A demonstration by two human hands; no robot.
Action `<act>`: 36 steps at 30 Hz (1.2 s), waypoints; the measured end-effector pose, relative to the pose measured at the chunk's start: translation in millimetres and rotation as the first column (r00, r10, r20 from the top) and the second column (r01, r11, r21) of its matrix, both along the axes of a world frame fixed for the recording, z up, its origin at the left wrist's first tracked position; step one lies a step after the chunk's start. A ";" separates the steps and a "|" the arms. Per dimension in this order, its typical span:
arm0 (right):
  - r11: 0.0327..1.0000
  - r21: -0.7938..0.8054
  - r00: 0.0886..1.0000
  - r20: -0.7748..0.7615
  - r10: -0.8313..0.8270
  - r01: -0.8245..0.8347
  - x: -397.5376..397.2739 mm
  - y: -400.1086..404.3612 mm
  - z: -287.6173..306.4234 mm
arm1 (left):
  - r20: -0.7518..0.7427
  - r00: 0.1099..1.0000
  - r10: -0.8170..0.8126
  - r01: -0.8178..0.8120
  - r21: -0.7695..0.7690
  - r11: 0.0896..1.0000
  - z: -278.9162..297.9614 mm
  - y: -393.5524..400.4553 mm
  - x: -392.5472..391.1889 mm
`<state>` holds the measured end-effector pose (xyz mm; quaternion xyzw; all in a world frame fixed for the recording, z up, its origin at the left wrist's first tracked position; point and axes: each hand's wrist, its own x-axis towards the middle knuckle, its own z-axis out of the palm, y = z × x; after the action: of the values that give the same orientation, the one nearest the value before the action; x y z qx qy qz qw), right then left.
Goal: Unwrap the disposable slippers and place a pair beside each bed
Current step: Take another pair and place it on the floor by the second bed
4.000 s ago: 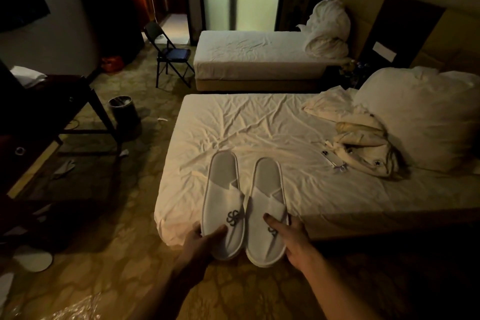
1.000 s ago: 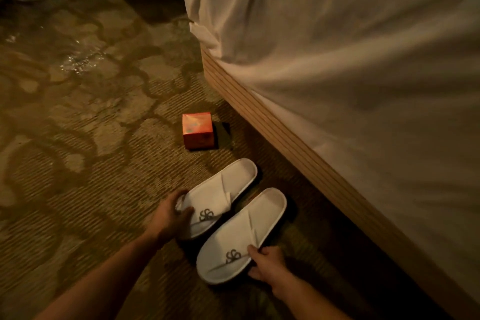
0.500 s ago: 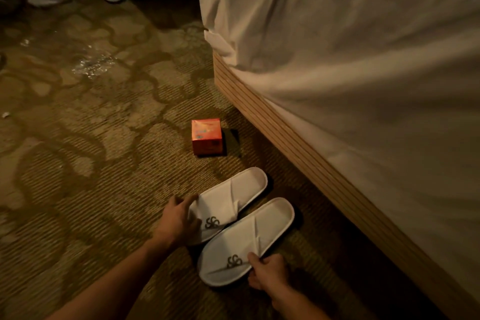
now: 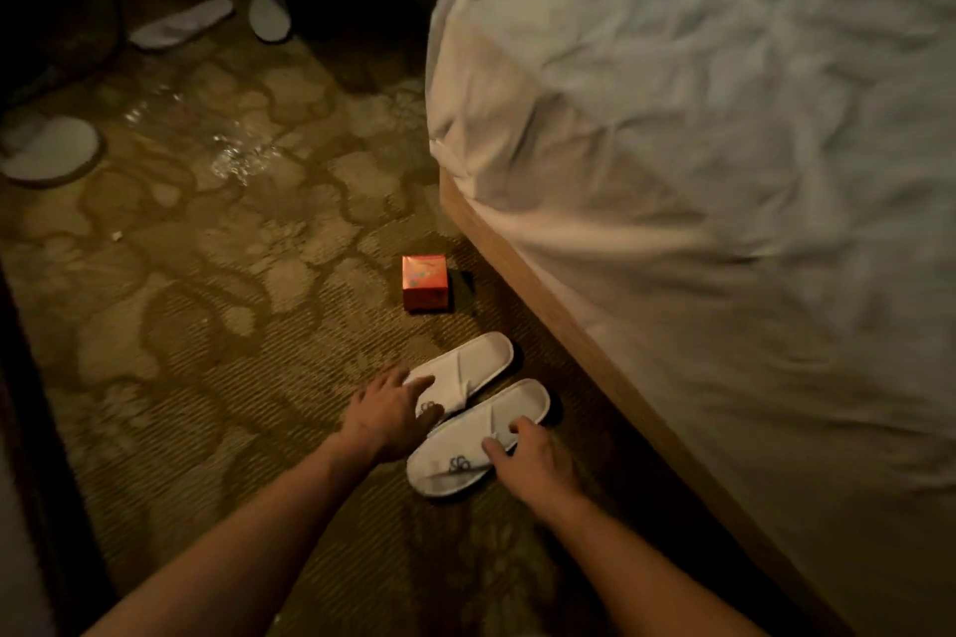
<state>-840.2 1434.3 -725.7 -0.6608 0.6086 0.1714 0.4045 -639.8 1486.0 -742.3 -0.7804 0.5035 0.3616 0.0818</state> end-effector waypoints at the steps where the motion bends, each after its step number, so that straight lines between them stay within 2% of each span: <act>1: 1.000 0.003 1.000 0.003 0.031 -0.031 0.4 -1.4 33.4 | -0.014 1.000 0.003 -0.002 0.013 1.000 27.8 5.0 -4.8; 7: 0.991 0.000 0.991 -0.009 0.132 -0.132 -12.8 2.8 228.0 | -0.094 0.988 0.124 -0.122 0.019 0.992 212.0 39.4 -16.7; 15: 0.966 -0.148 0.973 0.063 0.224 -0.213 -42.9 10.5 502.4 | -0.179 0.951 0.253 -0.282 -0.155 0.947 507.2 61.6 -34.0; 20: 0.952 -0.192 0.961 0.094 0.259 -0.237 -59.3 15.8 616.6 | -0.227 0.936 0.269 -0.316 -0.205 0.926 630.0 75.7 -60.5; 25: 0.923 -0.306 0.949 0.132 0.285 -0.235 -65.8 13.9 674.3 | -0.206 0.957 0.203 -0.254 -0.266 0.930 702.8 77.0 -82.3; 28: 0.916 -0.342 0.945 0.168 0.280 -0.210 -71.4 21.6 691.9 | -0.230 0.963 0.138 -0.209 -0.320 0.924 725.0 72.8 -91.1; 32: 0.940 -0.327 0.964 0.207 0.170 -0.096 -84.8 40.8 690.5 | -0.152 0.988 0.037 -0.080 -0.291 0.953 722.0 57.5 -87.6; 36: 0.939 -0.344 0.988 0.145 0.053 0.000 -91.9 52.2 673.1 | -0.072 0.981 -0.181 0.158 -0.256 0.954 707.6 23.3 -83.7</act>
<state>-932.1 1486.5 -52.6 -0.7405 0.5874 0.0173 0.3261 -723.6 1509.2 -34.7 -0.7204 0.6133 0.3237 -0.0101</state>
